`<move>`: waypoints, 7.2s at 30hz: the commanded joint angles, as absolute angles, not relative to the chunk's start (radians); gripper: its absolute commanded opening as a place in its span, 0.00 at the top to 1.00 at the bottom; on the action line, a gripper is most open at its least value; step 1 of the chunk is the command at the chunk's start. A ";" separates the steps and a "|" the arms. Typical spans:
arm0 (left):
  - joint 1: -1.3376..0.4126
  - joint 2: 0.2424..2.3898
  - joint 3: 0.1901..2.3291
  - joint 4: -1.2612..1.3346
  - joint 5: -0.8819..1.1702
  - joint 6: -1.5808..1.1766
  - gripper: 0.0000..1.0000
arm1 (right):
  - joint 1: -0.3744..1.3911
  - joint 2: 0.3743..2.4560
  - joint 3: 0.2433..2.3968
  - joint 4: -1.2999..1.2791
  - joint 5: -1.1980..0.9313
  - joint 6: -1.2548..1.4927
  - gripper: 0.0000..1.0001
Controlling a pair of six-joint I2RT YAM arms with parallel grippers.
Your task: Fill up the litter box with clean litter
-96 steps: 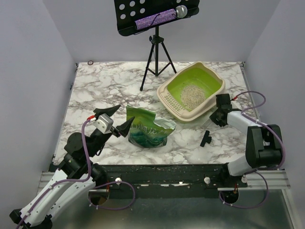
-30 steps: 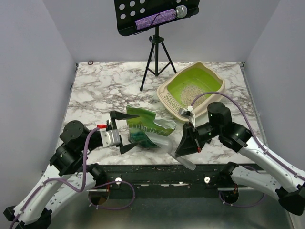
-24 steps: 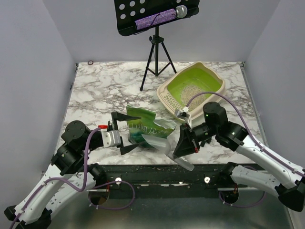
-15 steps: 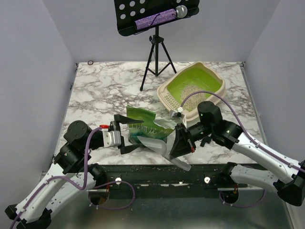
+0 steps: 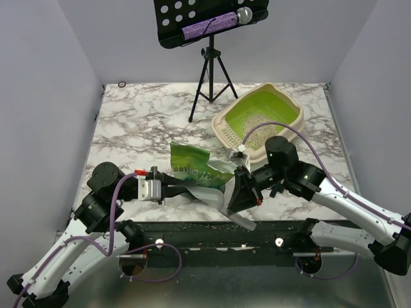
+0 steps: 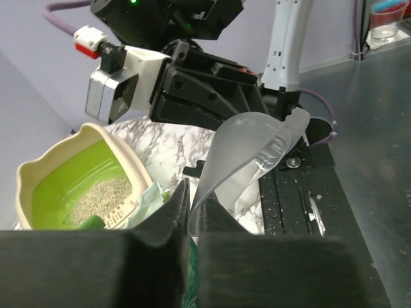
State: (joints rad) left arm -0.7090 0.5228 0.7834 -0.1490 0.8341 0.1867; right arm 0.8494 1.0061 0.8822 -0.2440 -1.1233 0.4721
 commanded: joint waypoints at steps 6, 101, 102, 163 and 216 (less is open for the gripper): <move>-0.712 0.508 0.788 -0.109 0.781 0.189 1.00 | 0.859 1.039 1.014 -0.287 -1.022 0.447 0.53; -0.163 0.968 0.741 0.592 0.910 -0.847 1.00 | 0.302 1.293 0.805 1.123 -1.108 0.808 0.17; -0.161 0.968 0.739 0.592 0.910 -0.845 1.00 | 0.307 1.296 0.813 1.117 -1.109 0.801 0.17; -0.161 0.899 0.768 0.456 1.005 -0.636 0.25 | 0.385 1.004 0.962 0.254 -0.772 0.402 1.00; -0.569 0.804 0.891 -0.399 0.396 0.181 1.00 | 0.482 0.822 1.223 -0.877 -0.555 0.086 0.99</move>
State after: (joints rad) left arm -0.5667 0.8455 0.9066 -0.4564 0.4770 0.2127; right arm 0.4618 0.8165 1.1923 -0.8192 -0.5777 0.1280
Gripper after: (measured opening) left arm 0.010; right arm 0.338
